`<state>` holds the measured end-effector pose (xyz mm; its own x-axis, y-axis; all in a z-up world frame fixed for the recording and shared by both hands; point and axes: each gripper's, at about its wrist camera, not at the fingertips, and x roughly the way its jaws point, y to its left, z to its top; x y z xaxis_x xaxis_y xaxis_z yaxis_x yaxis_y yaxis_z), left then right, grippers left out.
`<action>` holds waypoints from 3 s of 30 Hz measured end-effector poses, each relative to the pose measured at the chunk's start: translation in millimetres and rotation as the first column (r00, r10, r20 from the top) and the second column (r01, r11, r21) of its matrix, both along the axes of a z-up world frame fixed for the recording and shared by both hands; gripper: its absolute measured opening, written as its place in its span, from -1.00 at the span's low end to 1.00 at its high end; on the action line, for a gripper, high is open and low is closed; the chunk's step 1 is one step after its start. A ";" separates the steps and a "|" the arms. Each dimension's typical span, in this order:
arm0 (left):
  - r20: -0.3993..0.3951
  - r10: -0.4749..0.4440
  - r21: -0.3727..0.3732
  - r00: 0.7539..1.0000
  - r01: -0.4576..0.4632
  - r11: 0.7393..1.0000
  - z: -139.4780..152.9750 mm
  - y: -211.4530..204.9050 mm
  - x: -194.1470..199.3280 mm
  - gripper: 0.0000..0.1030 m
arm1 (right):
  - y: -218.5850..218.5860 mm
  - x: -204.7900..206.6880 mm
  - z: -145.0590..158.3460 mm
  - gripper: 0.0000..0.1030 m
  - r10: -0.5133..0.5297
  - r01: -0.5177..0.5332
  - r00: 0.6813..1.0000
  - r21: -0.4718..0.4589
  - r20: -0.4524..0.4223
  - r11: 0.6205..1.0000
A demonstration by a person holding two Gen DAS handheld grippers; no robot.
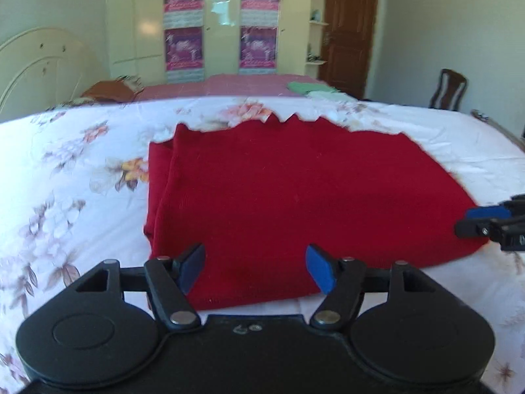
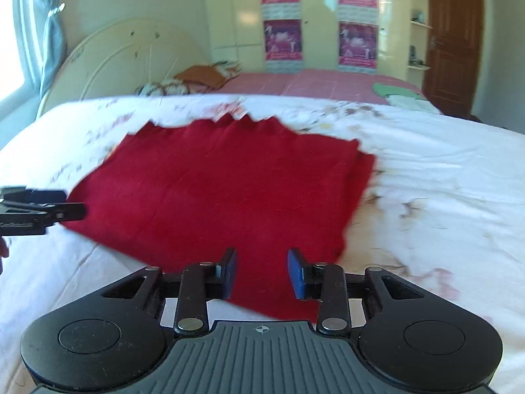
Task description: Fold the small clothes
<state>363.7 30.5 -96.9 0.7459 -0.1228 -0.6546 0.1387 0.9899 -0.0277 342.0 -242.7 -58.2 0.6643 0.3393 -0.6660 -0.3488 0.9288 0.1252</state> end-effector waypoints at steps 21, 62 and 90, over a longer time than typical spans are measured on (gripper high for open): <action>-0.071 0.055 -0.074 0.996 -0.060 0.995 -11.2 22.7 21.5 0.38 | -10.9 30.8 -27.5 -0.32 -0.107 0.103 0.992 -0.060 -0.061 0.993; -0.264 0.452 -0.754 0.852 -0.475 0.454 -63.2 83.8 46.7 -0.64 | 60.8 74.2 -2.7 -0.88 0.009 -0.007 1.000 0.215 -0.005 0.977; 0.036 0.037 -0.462 0.999 -0.016 0.887 67.2 -29.2 82.6 -0.67 | 19.8 78.6 -9.0 -0.90 -0.174 0.173 0.984 0.392 -0.033 0.904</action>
